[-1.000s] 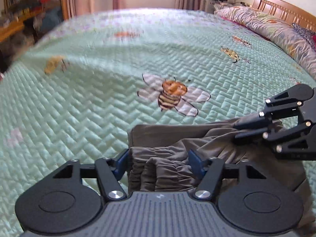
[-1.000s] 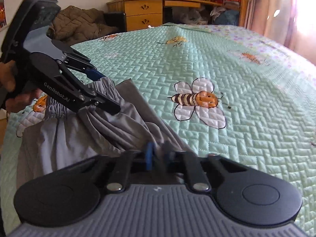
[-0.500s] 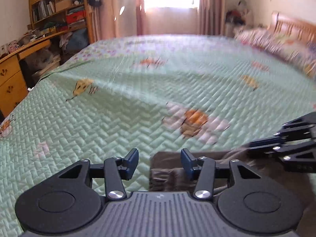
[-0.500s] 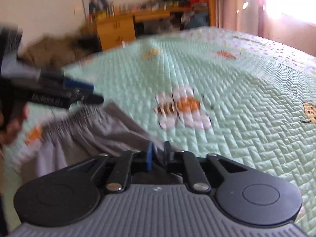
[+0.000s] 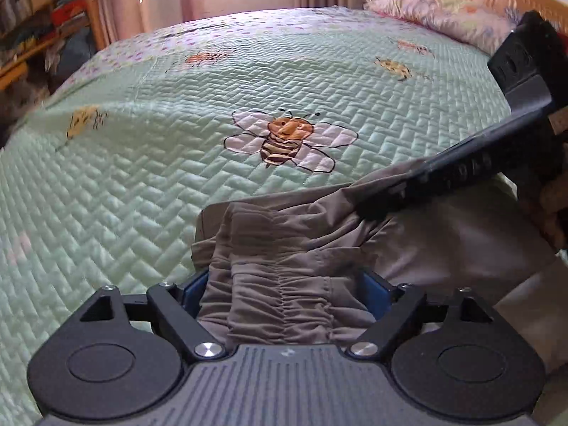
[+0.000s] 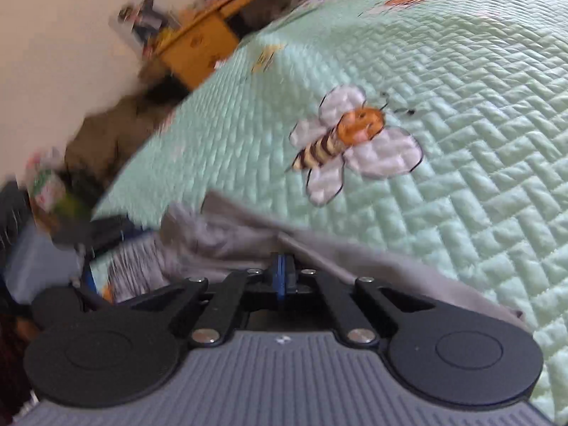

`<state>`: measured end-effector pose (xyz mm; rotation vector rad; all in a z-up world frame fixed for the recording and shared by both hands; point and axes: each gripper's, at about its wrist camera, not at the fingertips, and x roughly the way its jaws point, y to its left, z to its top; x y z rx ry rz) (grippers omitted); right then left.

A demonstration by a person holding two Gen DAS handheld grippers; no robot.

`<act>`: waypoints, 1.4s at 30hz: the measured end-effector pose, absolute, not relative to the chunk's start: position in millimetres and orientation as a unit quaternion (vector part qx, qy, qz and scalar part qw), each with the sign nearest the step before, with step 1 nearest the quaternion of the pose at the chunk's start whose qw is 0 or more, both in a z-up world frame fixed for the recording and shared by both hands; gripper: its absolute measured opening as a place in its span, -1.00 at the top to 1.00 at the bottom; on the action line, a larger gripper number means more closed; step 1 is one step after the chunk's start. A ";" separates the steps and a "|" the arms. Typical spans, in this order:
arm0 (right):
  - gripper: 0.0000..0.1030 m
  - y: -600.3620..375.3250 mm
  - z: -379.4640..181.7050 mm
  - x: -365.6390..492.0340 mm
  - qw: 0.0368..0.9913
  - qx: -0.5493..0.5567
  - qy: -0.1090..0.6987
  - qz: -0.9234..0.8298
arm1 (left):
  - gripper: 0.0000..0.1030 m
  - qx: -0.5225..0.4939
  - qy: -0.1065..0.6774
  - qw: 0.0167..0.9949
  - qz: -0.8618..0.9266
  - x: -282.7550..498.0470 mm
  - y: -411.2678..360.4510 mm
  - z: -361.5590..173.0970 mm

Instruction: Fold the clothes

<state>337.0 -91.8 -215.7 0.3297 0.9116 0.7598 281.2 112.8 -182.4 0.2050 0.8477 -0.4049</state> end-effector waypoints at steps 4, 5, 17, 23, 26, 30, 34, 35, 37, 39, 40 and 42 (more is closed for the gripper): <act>0.71 -121.9 -193.0 312.7 0.833 0.200 0.376 0.353 | -0.71 0.108 0.409 0.885 -0.195 278.9 110.9 -176.6; 0.70 -132.3 -184.4 298.9 0.840 0.203 0.359 0.352 | -0.71 0.107 0.411 0.884 -0.195 279.0 111.0 -173.3; 0.29 -203.9 -204.4 134.0 0.898 0.167 0.335 0.232 | -0.82 0.120 0.366 0.882 -0.273 242.6 33.1 -113.6; 0.28 -201.6 -216.4 137.3 0.899 0.160 0.334 0.232 | -0.75 0.157 0.356 0.907 -0.161 254.9 16.9 -98.9; 0.27 -212.8 -207.3 135.4 0.899 0.182 0.311 0.247 | -0.75 0.150 0.357 0.921 -0.052 261.3 53.6 -97.8; 0.05 -202.0 -193.4 151.6 0.902 0.182 0.279 0.275 | -0.75 0.113 0.360 0.926 0.010 262.6 102.4 -88.4; 0.04 -188.2 -189.3 161.9 0.897 0.192 0.271 0.290 | -0.75 0.066 0.362 0.928 -0.065 252.9 118.0 -78.2; 0.04 -186.0 -189.8 162.9 0.895 0.199 0.270 0.294 | -0.75 0.063 0.367 0.922 -0.107 249.0 110.5 -79.4; 0.05 -184.3 -192.5 164.1 0.883 0.222 0.274 0.311 | -0.80 0.089 0.378 0.904 -0.176 242.9 86.9 -92.8; 0.05 -183.0 -195.1 157.9 0.876 0.230 0.280 0.319 | -0.84 0.131 0.398 0.889 -0.184 251.2 72.8 -123.1; 0.04 -179.7 -197.9 156.6 0.875 0.222 0.290 0.318 | -0.83 0.151 0.410 0.881 -0.181 257.3 67.5 -139.9; 0.05 -171.6 -206.9 156.0 0.872 0.202 0.322 0.309 | -0.82 0.138 0.437 0.876 -0.153 274.0 76.7 -166.0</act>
